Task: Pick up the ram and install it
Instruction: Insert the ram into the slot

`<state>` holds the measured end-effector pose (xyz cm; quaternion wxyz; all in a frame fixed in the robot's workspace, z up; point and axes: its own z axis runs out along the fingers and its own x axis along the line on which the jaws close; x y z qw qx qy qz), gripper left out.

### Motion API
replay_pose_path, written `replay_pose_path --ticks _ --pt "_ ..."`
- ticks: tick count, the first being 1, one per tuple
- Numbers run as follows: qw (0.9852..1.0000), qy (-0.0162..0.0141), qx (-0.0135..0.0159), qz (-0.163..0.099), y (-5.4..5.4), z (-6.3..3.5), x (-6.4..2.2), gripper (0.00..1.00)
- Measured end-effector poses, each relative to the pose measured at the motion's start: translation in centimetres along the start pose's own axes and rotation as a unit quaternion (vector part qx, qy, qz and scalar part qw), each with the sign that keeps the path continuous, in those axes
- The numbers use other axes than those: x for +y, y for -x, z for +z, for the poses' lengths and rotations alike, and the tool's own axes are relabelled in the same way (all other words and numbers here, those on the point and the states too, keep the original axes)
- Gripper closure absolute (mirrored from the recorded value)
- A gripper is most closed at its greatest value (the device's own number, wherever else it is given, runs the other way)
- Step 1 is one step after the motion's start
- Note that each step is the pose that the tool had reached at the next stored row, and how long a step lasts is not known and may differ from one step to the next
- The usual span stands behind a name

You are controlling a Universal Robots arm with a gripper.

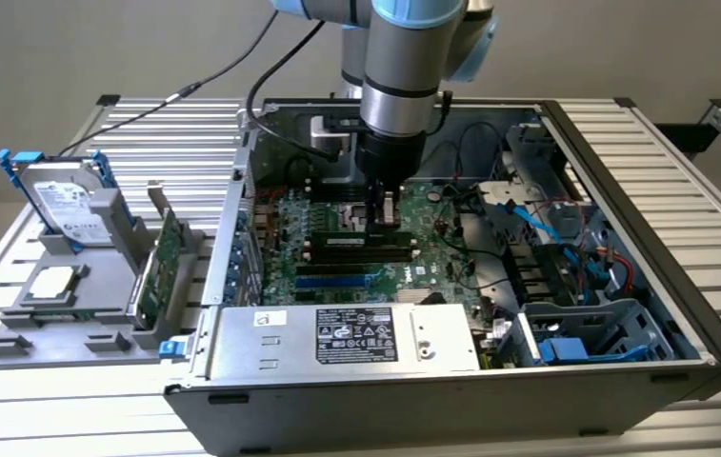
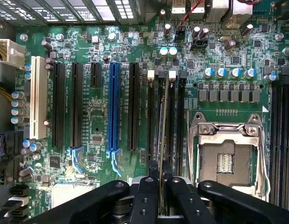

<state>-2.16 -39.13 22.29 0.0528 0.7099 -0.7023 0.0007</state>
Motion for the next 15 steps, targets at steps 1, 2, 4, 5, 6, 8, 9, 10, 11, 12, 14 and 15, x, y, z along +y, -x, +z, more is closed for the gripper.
replay_pose_path --ticks 1,2,4,5,6,8,9,10,11,12,14,15 --pt "1.0000 0.0000 0.0000 0.000 -0.01 0.09 -0.01 0.86" --pt "1.0000 0.0000 0.0000 0.000 -0.02 0.16 -0.01 0.86" --pt "1.0000 0.0000 0.0000 0.000 -0.05 0.24 -0.02 0.86" --pt "1.0000 0.0000 0.0000 0.000 -0.06 0.25 -0.02 0.86" --pt "1.0000 0.0000 0.0000 0.000 -0.08 0.25 -0.02 0.86" --pt "1.0000 -0.0011 0.0000 0.000 -0.10 0.25 -0.02 0.86" --pt "1.0000 -0.0023 0.0000 0.000 -0.13 0.26 -0.02 0.86" --pt "1.0000 -0.0036 0.0000 0.000 -0.16 0.26 -0.02 0.86" --pt "1.0000 -0.0047 0.0000 0.000 -0.18 0.26 -0.01 0.86" --pt "1.0000 -0.0053 0.0000 0.000 -0.20 0.27 0.00 0.86" --pt "1.0000 -0.0054 0.0000 0.000 -0.22 0.27 0.03 0.86" --pt "1.0000 -0.0055 0.0000 0.000 -0.23 0.27 0.05 0.86"
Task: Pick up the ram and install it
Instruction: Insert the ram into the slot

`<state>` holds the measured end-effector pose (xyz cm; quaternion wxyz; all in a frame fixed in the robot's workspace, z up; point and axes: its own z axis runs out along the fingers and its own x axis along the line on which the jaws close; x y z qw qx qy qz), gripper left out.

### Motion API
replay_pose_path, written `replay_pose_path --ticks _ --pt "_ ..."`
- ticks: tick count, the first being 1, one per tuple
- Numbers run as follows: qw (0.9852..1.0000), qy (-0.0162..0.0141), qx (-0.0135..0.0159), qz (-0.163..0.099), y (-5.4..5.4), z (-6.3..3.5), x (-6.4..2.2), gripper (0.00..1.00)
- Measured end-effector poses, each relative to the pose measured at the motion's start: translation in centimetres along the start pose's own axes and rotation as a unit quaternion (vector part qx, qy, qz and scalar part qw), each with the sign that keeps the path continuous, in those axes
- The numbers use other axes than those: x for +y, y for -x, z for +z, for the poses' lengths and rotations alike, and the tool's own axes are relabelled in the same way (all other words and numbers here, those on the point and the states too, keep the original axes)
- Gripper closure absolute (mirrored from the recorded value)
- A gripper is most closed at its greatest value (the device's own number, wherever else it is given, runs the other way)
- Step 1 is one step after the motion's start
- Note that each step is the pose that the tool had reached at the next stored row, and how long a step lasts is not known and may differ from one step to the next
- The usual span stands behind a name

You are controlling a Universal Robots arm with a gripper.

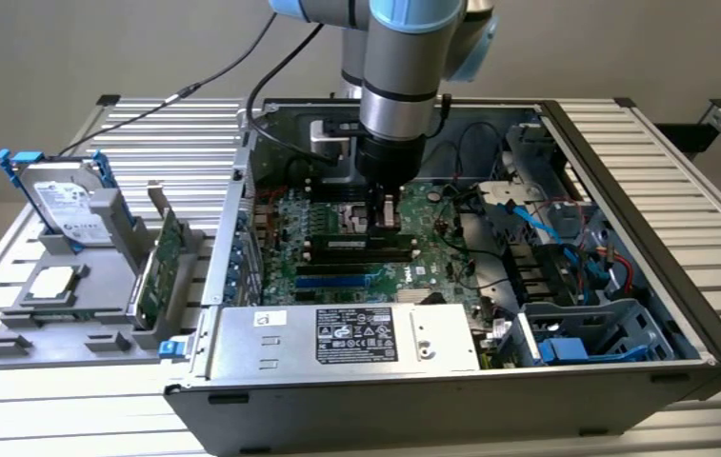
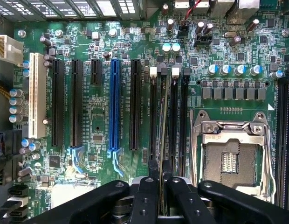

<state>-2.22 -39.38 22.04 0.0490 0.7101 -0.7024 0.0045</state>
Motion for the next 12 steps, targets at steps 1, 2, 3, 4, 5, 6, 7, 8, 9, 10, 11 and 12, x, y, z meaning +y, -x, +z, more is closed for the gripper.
replay_pose_path --ticks 1,2,3,4,5,6,7,8,9,10,11,12 --pt "1.0000 0.0000 0.0001 -0.001 0.00 0.00 0.01 0.86" --pt "1.0000 -0.0001 0.0002 -0.002 -0.01 0.00 0.01 0.86" --pt "1.0000 -0.0002 0.0003 -0.003 -0.01 -0.01 0.02 0.86" --pt "1.0000 -0.0003 0.0006 -0.004 -0.01 -0.02 0.02 0.86" --pt "1.0000 -0.0003 0.0011 -0.006 -0.02 -0.07 0.02 0.86" --pt "1.0000 -0.0003 0.0013 -0.008 -0.03 -0.13 0.03 0.86" --pt "1.0000 -0.0002 0.0015 -0.010 -0.03 -0.20 0.03 0.86" --pt "0.9999 0.0000 0.0016 -0.012 -0.03 -0.27 0.03 0.86" --pt "0.9999 0.0002 0.0019 -0.013 -0.03 -0.32 0.04 0.86" --pt "0.9999 0.0003 0.0019 -0.015 -0.03 -0.35 0.04 0.86" --pt "0.9999 0.0003 0.0019 -0.016 -0.05 -0.37 0.05 0.86" --pt "0.9998 0.0004 0.0021 -0.018 -0.08 -0.39 0.05 0.86"
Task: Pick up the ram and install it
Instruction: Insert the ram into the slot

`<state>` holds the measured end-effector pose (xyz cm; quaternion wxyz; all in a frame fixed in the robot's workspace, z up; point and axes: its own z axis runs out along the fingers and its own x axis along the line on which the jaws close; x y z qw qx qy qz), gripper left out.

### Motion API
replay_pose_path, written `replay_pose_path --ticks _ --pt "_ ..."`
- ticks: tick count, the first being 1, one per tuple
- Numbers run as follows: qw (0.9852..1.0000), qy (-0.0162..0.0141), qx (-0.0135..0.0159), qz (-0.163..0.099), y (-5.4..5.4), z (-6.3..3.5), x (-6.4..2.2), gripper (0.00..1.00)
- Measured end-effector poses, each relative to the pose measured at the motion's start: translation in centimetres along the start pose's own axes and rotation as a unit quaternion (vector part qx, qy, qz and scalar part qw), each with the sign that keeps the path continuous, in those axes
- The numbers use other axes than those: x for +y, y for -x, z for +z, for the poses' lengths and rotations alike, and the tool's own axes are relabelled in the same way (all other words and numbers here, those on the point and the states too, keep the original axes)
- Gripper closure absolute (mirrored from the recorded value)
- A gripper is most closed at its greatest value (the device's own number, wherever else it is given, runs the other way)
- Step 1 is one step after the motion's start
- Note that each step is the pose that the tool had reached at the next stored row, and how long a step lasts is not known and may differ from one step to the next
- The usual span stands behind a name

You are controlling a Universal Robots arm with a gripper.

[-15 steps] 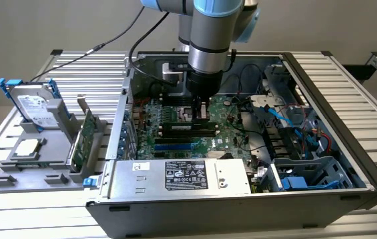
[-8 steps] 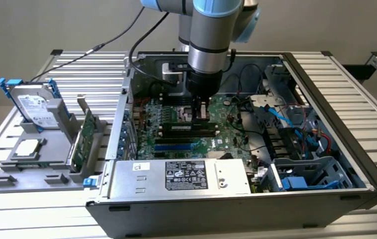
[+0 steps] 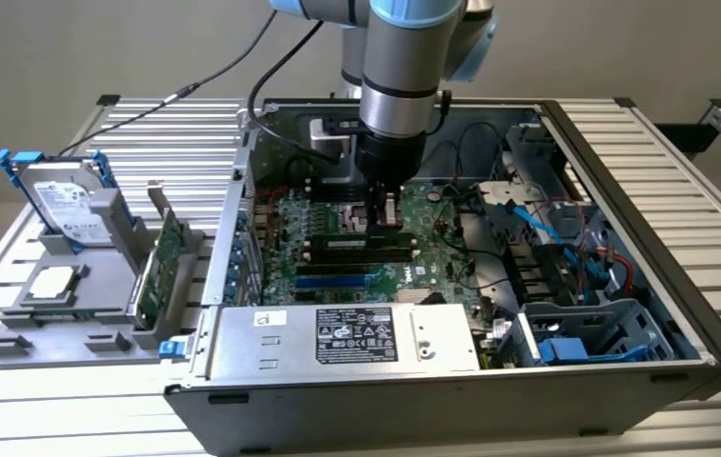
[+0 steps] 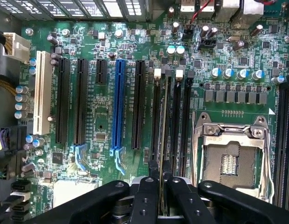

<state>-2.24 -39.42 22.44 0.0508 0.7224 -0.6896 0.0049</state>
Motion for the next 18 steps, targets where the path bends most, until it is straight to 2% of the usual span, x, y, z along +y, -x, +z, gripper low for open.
replay_pose_path --ticks 18 --pt "1.0000 -0.0004 0.0006 -0.007 -0.33 0.04 0.01 0.86"
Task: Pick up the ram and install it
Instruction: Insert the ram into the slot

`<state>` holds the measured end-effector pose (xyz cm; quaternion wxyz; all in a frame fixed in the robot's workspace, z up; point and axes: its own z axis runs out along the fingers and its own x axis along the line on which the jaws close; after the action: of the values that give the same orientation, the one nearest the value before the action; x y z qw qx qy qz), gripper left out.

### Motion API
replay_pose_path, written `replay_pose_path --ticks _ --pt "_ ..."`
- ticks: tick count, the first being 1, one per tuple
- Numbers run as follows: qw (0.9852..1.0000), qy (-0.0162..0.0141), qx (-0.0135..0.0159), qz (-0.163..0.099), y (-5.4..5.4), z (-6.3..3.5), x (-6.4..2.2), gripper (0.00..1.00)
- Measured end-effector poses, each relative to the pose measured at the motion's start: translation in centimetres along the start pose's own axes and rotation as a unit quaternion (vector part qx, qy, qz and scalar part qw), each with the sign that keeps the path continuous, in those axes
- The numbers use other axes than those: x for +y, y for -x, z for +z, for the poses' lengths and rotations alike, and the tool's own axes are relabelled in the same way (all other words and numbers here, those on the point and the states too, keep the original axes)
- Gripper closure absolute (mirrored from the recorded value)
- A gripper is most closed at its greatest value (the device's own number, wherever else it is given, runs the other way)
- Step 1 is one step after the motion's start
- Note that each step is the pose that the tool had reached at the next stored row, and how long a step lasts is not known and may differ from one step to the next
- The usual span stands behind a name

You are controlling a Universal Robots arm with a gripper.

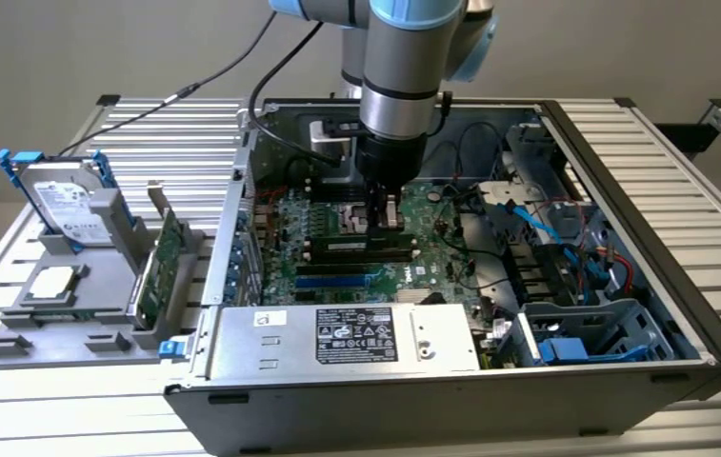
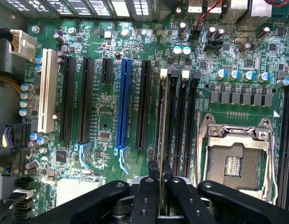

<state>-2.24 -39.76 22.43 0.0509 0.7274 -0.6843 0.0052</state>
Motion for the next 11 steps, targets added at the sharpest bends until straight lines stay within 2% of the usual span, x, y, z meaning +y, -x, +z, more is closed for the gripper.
replay_pose_path --ticks 3,7,11 --pt "1.0000 0.0012 -0.0002 0.000 0.00 0.06 -0.01 0.86" --pt "1.0000 0.0092 -0.0005 -0.001 0.00 0.09 -0.01 0.86" --pt "0.9999 0.0100 -0.0006 -0.001 0.00 0.10 -0.10 0.86"
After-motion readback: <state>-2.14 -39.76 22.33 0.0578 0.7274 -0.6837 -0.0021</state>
